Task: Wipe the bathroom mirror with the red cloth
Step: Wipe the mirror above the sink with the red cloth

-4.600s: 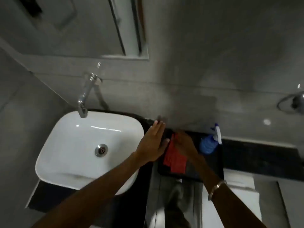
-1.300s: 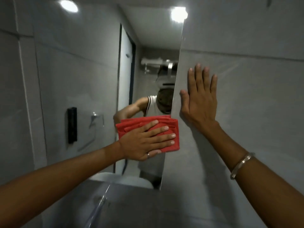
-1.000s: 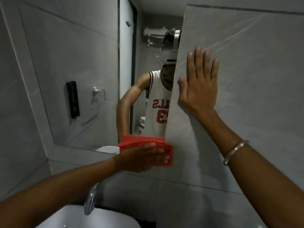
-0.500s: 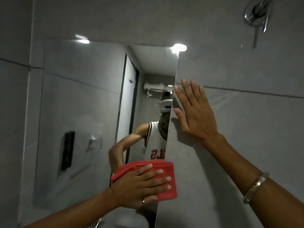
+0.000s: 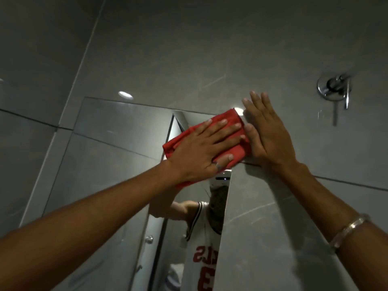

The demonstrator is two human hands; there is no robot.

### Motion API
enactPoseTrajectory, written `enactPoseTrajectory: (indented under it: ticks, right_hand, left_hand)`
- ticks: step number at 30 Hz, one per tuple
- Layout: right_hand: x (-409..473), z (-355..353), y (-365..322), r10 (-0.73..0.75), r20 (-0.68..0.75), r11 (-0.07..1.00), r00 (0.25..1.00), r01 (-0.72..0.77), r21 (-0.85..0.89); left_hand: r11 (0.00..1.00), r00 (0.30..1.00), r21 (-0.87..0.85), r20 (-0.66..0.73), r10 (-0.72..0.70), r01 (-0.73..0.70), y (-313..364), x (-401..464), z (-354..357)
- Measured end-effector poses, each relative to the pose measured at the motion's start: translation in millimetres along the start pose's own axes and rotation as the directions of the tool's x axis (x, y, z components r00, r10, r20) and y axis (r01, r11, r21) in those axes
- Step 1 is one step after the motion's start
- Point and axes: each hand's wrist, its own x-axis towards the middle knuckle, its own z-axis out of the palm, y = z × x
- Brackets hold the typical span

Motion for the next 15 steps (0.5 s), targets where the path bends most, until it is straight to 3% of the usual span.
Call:
enactPoseTrajectory:
  ticks: [5,10,15]
  right_hand:
    - [2,3,-2,-0.088,0.056,0.986,0.995,0.095,-0.139]
    - [4,11,-16,-0.077,0.139,0.976,0.987,0.103,-0.193]
    - [8,29,-31,-0.231,0.290,0.908,0.929,0.313,-0.278]
  left_hand:
    - [0.996,0.994,-0.037,-0.074,-0.081,0.078,-13,20,-5]
    - [0.959,0.955,-0.092,-0.107,-0.278,0.269,-23,5,-5]
    - [0.906,0.899,-0.118,-0.124,-0.419,0.406,-51,-31,-8]
